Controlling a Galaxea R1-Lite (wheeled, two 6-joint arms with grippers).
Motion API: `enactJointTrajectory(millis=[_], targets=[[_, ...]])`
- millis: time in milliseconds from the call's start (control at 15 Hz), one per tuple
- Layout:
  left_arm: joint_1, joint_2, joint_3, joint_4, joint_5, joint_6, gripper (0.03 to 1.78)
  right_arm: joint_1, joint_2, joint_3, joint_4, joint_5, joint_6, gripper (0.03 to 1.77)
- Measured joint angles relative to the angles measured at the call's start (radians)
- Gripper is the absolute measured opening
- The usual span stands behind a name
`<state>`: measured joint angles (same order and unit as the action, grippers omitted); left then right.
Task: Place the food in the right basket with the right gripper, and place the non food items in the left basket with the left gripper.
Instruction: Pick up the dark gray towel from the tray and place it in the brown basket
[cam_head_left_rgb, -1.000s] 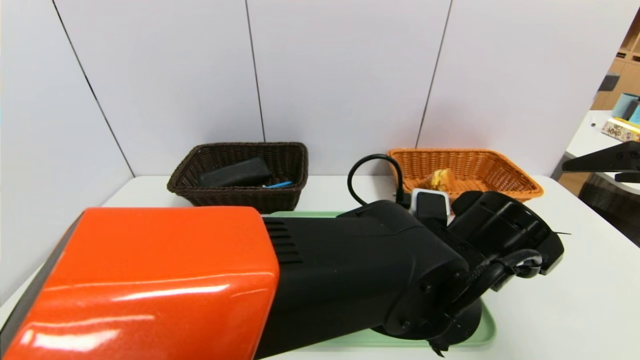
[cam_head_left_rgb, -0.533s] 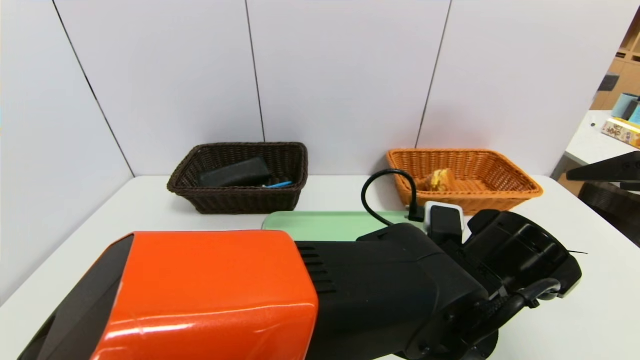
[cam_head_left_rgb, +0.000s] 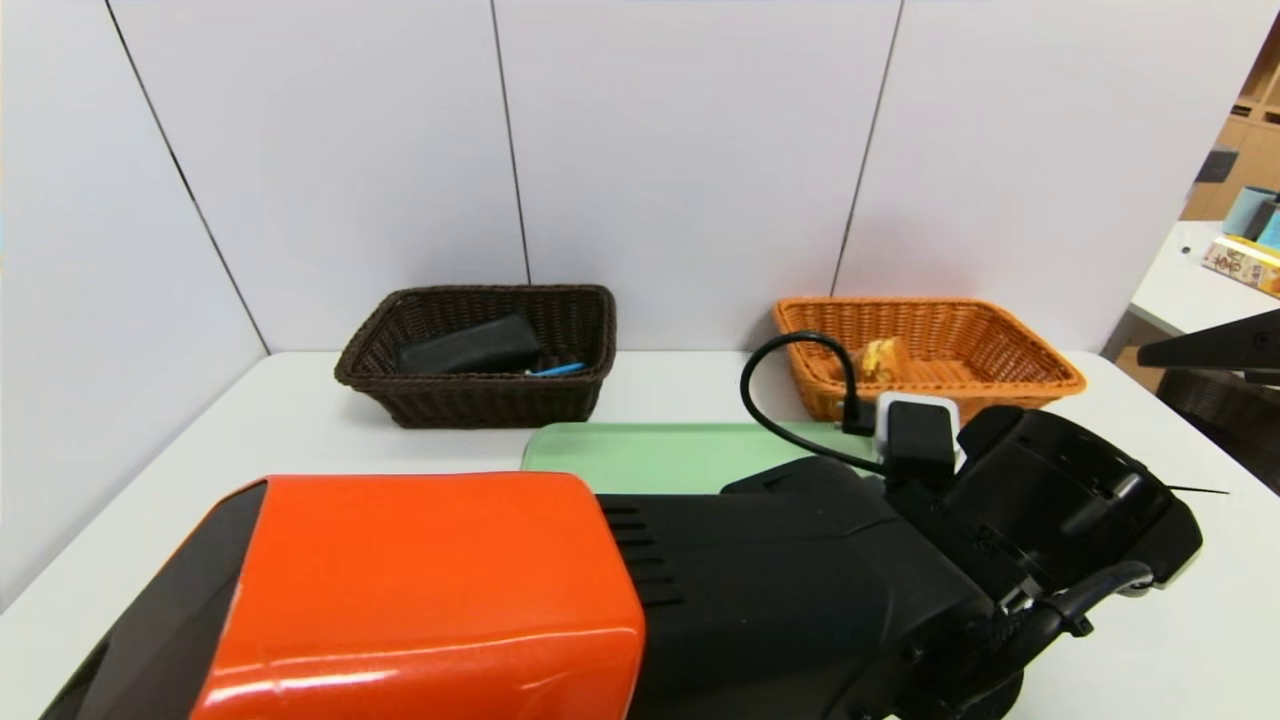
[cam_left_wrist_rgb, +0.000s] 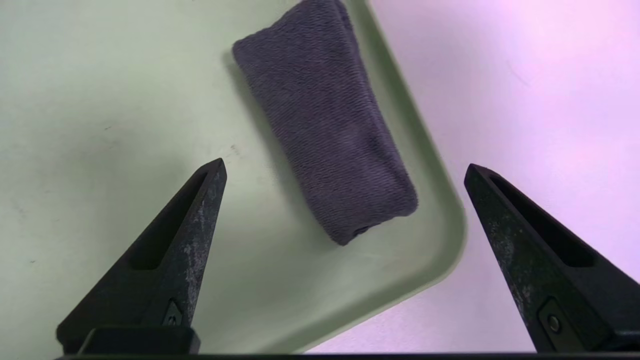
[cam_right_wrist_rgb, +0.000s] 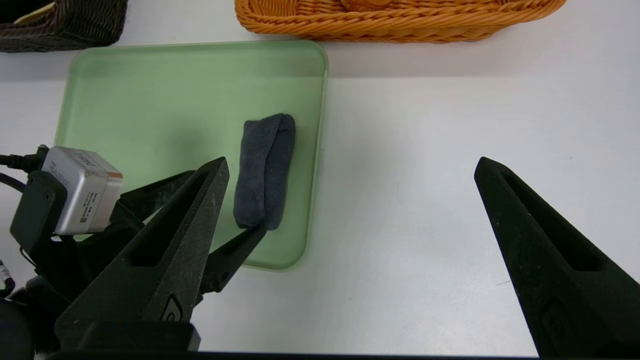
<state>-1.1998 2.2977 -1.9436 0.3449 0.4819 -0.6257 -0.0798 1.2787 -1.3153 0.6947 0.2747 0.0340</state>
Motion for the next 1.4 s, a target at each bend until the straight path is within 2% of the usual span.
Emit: enactJointTrajectory(millis=[400, 933, 1400], targets=[[0.000, 0.048, 0.000, -0.120, -0.005, 0.066, 1.69, 0.002, -0.010, 0.016, -0.002, 0.003, 0.000, 1.69], [0.005, 0.108, 0.000, -0.127, -0.007, 0.068, 1.69, 0.004, -0.027, 0.041, -0.004, 0.004, -0.003, 1.69], [0.043, 0.115, 0.000, -0.134, -0.007, 0.071, 1.69, 0.004, -0.039, 0.063, -0.006, 0.005, -0.003, 1.69]])
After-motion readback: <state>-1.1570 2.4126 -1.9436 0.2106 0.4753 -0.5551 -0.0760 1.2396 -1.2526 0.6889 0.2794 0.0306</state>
